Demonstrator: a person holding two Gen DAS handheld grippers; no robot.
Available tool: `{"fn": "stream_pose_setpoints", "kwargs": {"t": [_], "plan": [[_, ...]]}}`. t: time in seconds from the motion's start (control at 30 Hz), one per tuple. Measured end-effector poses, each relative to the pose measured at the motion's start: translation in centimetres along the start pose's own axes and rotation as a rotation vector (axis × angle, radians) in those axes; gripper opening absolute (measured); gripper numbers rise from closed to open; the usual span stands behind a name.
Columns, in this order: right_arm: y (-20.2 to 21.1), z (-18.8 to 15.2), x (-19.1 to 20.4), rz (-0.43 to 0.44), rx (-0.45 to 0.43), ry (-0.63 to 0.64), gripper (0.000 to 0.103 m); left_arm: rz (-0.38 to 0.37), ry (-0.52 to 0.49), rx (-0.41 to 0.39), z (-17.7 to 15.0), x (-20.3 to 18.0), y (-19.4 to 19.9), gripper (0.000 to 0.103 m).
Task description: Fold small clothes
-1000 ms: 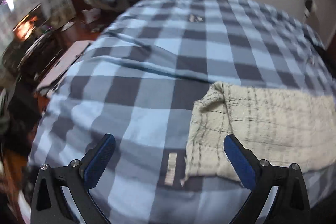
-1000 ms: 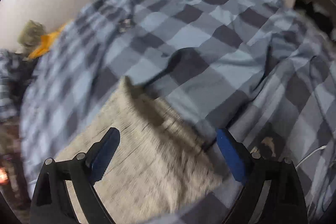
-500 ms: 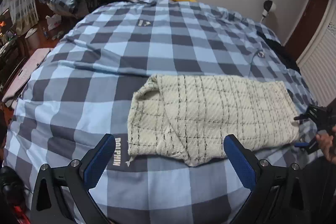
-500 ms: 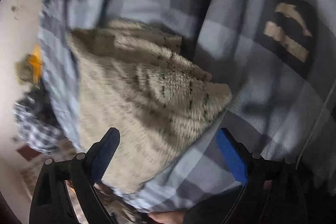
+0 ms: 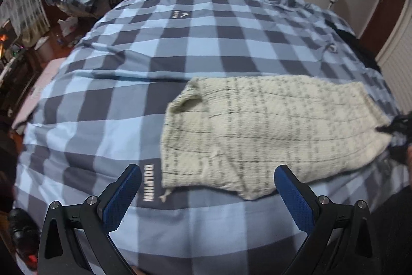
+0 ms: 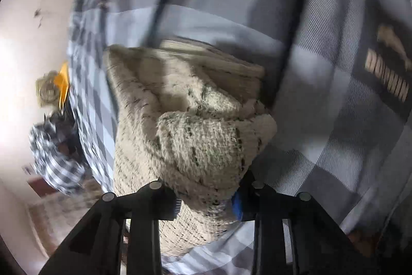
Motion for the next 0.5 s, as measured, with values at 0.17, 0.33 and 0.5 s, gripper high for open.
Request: {"fn": "stream_pose_setpoints", "kwargs": {"t": [0.17, 0.33, 0.5], "plan": [[2.5, 0.9, 3.0, 0.118, -0.086, 0.085, 0.018, -0.007, 0.049, 0.007, -0.3, 1.1, 0.2, 0.103], [5.6, 1.6, 2.2, 0.187, -0.098, 0.055, 0.018, -0.047, 0.065, -0.005, -0.1, 0.8, 0.7, 0.103], [7.1, 3.1, 2.3, 0.136, -0.187, 0.148, 0.018, -0.036, 0.040, -0.011, 0.1, 0.5, 1.0, 0.103]]}}
Point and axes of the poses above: each gripper's, at about its wrist camera, not at the fingertips, and y roughly against the way its jaws point, x to its left, z to its top, the point moved 8 cm from there along -y, roughly the way its jaws point, and after that the axes turned 15 degrees about -x, right-handed, at the moved point
